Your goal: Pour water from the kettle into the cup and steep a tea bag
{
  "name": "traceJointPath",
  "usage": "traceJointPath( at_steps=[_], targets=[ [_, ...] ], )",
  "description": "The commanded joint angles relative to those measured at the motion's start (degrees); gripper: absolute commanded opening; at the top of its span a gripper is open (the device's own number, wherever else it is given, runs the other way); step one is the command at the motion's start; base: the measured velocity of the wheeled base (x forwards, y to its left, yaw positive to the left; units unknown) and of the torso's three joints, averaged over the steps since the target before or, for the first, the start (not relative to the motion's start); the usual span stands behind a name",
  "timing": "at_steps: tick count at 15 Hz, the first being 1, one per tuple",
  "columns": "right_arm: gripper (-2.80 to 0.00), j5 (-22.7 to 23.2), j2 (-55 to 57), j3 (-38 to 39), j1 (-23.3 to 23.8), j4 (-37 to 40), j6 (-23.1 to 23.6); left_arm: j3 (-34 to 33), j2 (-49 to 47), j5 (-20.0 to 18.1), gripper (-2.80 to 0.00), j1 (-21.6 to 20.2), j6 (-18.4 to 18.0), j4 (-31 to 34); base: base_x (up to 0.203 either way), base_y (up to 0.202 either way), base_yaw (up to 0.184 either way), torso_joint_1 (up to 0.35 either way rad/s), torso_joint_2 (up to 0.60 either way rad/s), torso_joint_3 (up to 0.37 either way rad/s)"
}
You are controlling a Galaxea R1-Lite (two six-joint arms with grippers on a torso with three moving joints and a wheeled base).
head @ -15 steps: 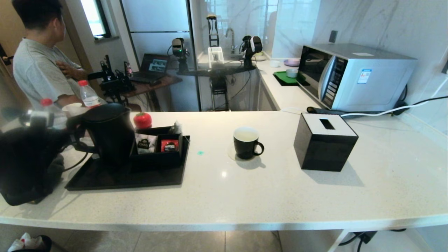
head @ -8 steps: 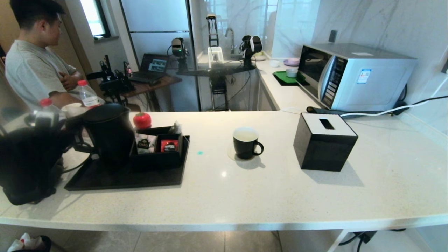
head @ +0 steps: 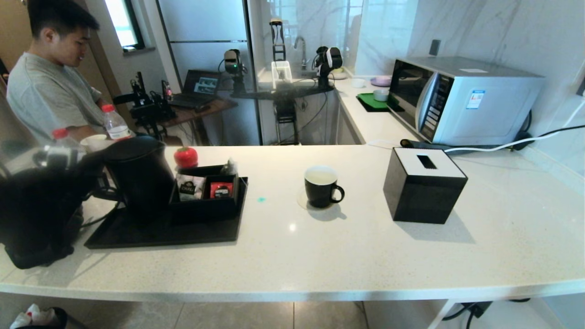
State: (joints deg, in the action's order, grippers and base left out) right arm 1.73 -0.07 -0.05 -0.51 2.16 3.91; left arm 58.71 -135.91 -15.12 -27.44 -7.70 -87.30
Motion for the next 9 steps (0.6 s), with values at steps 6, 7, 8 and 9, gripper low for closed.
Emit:
traceJointPath(
  at_steps=[6,7,8,9],
  targets=[
    [-2.80,0.0,0.1,-0.7,0.0,0.2,0.0,-0.2,2.6,0.4,-2.80,-0.1,1.8,-2.7,0.000,0.000,0.000,0.000,0.00,0.000],
    [-2.80,0.0,0.1,-0.7,0.0,0.2,0.0,-0.5,3.2,0.6,-2.80,-0.1,2.0,-2.7,0.000,0.000,0.000,0.000,0.00,0.000],
    [-2.80,0.0,0.1,-0.7,0.0,0.2,0.0,-0.8,3.9,0.7,-2.80,-0.1,2.6,-2.7,0.000,0.000,0.000,0.000,0.00,0.000],
    [-2.80,0.0,0.1,-0.7,0.0,0.2,0.0,-1.2,4.7,0.7,-2.80,-0.1,3.1,-2.7,0.000,0.000,0.000,0.000,0.00,0.000]
  ],
)
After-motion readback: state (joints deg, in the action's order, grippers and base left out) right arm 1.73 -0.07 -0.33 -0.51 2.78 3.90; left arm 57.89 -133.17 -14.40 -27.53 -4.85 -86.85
